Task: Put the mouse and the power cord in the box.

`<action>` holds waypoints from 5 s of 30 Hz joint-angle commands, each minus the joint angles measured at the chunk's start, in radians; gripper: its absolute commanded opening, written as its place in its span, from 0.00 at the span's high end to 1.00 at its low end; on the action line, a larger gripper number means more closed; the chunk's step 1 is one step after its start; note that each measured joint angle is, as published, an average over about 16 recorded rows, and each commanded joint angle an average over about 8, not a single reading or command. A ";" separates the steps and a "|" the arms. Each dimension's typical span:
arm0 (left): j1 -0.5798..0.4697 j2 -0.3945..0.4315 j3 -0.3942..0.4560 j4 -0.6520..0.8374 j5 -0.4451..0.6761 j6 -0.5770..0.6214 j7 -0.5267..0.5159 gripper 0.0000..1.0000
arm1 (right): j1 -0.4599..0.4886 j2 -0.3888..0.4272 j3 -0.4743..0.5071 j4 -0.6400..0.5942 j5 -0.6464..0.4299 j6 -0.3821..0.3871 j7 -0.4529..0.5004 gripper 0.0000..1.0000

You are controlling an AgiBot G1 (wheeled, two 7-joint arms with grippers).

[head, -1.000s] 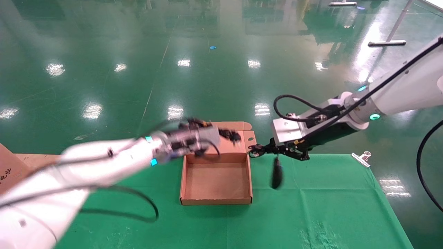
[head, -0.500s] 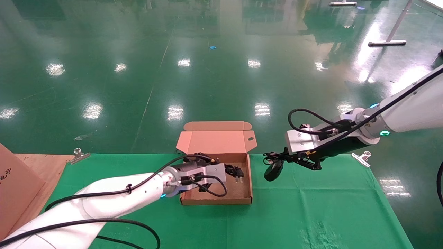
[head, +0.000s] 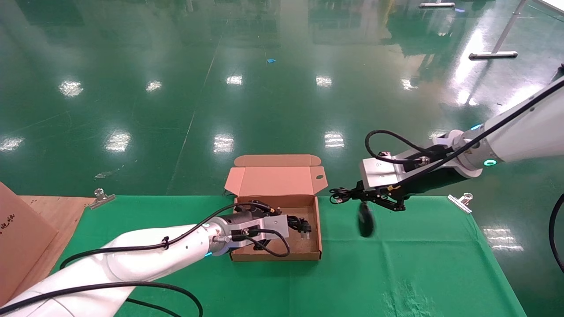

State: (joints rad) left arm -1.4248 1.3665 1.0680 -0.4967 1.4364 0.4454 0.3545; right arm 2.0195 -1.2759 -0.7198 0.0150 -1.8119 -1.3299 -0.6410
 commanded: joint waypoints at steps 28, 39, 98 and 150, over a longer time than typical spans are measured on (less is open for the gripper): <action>0.013 -0.406 -0.197 -0.178 -0.507 0.450 0.224 0.00 | -0.029 -0.100 -0.092 0.393 0.036 -0.029 0.260 1.00; 0.164 -0.659 -0.277 -0.319 -0.634 0.518 0.252 0.00 | -0.190 -0.105 -0.392 0.787 0.161 0.401 0.507 1.00; 0.212 -0.693 -0.297 -0.316 -0.662 0.514 0.286 0.00 | -0.319 -0.095 -0.790 0.611 0.315 0.694 0.526 0.00; 0.303 -0.734 -0.621 -0.627 -0.691 0.868 -0.260 0.00 | -0.741 0.419 0.042 1.057 0.832 0.112 0.731 0.00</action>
State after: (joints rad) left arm -1.1216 0.6326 0.4469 -1.1239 0.7456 1.3133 0.0941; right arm 1.2781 -0.8571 -0.6775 1.0717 -0.9796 -1.2176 0.0901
